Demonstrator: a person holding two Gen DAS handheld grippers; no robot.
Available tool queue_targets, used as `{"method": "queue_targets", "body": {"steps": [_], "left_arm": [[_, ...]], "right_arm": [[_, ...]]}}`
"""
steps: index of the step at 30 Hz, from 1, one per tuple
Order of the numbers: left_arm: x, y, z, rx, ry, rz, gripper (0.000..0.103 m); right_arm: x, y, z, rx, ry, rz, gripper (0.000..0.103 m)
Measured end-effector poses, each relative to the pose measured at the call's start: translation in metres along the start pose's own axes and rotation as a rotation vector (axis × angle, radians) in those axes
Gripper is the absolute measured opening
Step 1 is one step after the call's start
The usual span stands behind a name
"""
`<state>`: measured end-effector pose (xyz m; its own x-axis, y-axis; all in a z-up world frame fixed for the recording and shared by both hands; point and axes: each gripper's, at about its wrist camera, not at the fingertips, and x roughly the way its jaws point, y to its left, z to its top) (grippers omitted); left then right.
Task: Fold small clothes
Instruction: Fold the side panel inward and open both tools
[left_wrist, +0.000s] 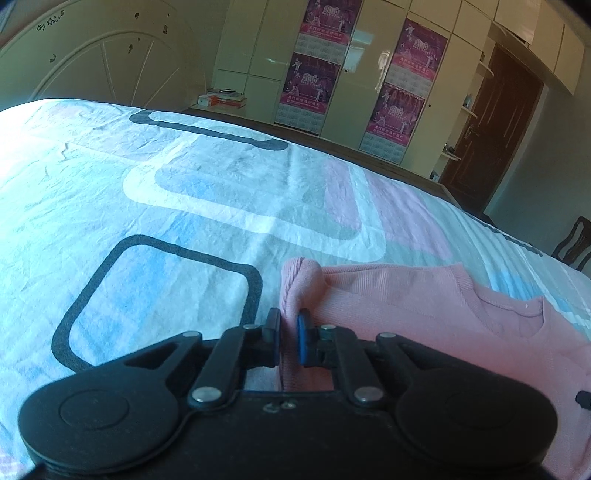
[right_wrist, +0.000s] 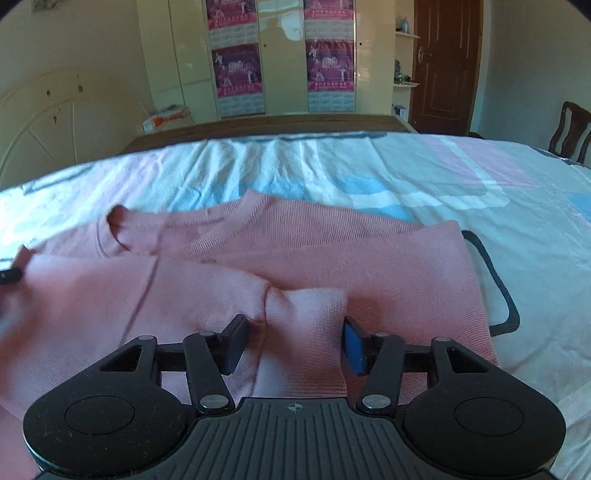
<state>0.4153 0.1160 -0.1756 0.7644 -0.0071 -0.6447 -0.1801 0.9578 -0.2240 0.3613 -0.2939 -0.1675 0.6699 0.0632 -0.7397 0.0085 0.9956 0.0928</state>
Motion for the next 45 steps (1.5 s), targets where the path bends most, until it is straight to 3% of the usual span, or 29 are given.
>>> {"method": "queue_targets", "body": {"steps": [4, 7, 11, 17, 20, 24, 26, 39, 45], "left_arm": [[-0.003, -0.007, 0.003, 0.016, 0.010, 0.027, 0.012], [-0.020, -0.015, 0.004, 0.067, 0.001, 0.042, 0.021], [-0.050, -0.025, 0.001, 0.100, -0.014, 0.021, 0.032], [-0.080, -0.066, -0.024, 0.172, 0.038, -0.098, 0.044], [-0.080, -0.084, -0.043, 0.213, 0.070, -0.128, 0.045], [-0.065, -0.082, -0.060, 0.206, 0.142, -0.099, 0.046], [-0.065, -0.077, -0.064, 0.213, 0.121, -0.097, 0.046], [-0.064, -0.092, -0.063, 0.253, 0.132, -0.016, 0.048], [-0.070, -0.103, -0.063, 0.250, 0.141, 0.051, 0.050]], "right_arm": [[-0.006, -0.002, 0.004, 0.029, -0.020, 0.000, 0.057], [-0.024, -0.003, 0.004, 0.034, -0.072, -0.019, 0.057], [-0.040, -0.004, 0.007, 0.073, -0.098, 0.028, 0.057], [-0.042, 0.030, 0.005, 0.023, -0.066, 0.123, 0.057], [-0.040, 0.047, -0.004, -0.015, -0.047, 0.141, 0.057], [-0.035, 0.051, -0.019, -0.071, -0.009, 0.113, 0.057], [-0.031, 0.045, -0.028, -0.113, 0.007, 0.061, 0.057], [-0.041, 0.030, -0.042, -0.164, -0.002, 0.013, 0.057], [-0.057, 0.021, -0.040, -0.127, -0.010, 0.063, 0.057]]}}
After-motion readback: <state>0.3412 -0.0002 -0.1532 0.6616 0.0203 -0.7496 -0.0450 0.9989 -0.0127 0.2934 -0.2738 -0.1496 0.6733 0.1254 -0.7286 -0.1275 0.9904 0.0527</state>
